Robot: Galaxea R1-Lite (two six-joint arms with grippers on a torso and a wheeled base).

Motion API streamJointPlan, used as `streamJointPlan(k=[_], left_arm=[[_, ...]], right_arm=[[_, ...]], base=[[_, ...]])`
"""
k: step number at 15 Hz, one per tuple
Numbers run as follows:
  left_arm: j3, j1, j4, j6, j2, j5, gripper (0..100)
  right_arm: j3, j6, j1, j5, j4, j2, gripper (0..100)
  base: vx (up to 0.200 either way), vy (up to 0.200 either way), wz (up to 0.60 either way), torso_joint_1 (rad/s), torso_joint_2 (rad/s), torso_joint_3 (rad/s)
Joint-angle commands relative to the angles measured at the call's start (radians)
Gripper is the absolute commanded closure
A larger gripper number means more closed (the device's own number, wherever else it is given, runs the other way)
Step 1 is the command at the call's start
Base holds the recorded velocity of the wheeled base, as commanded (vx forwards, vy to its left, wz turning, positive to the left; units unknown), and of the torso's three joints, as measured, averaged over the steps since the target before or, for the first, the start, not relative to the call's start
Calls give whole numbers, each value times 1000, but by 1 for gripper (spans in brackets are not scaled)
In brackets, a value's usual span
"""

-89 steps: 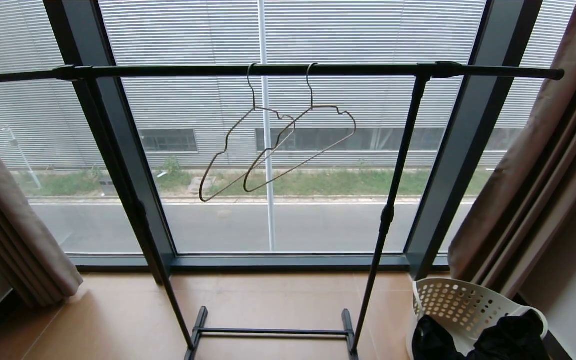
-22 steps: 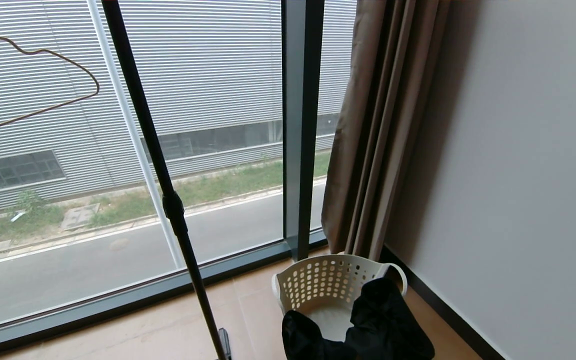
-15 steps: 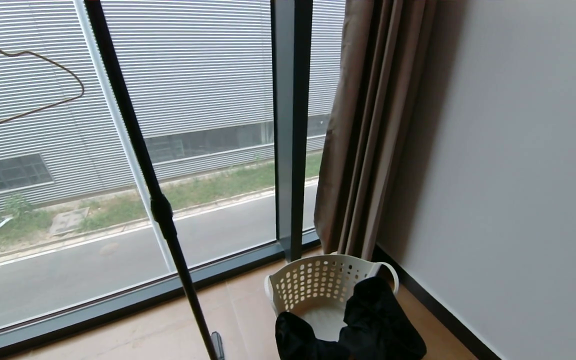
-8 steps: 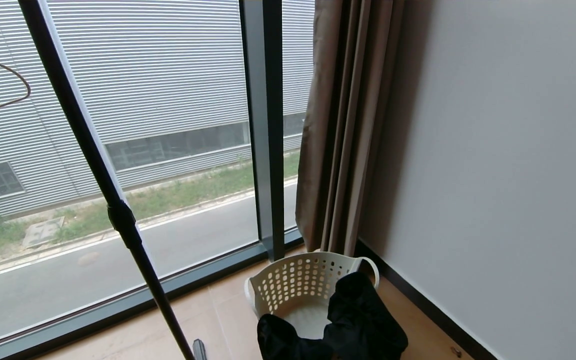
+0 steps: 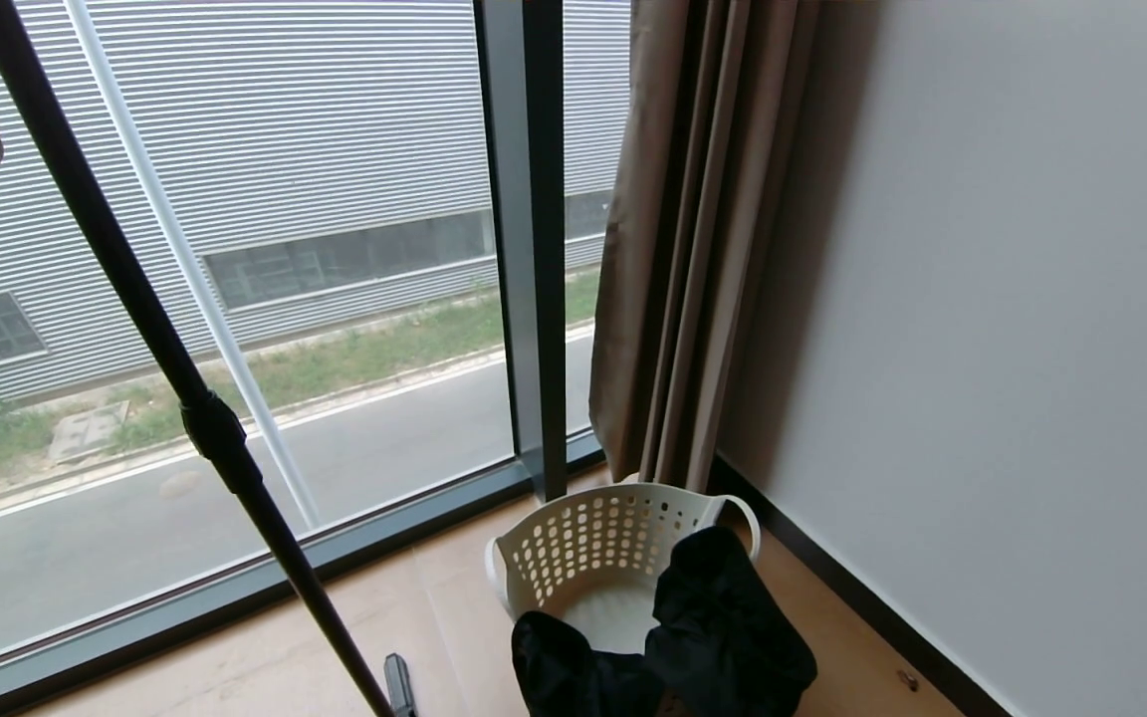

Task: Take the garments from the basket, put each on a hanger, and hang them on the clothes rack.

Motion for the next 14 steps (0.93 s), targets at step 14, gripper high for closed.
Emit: streamJointPlan(k=[14], left_arm=[[-2,-1,0,-5,0,1,0]], right_arm=[[0,-1,0,0,-1,0,0]], base=[[0,0,0,3,4,-198]])
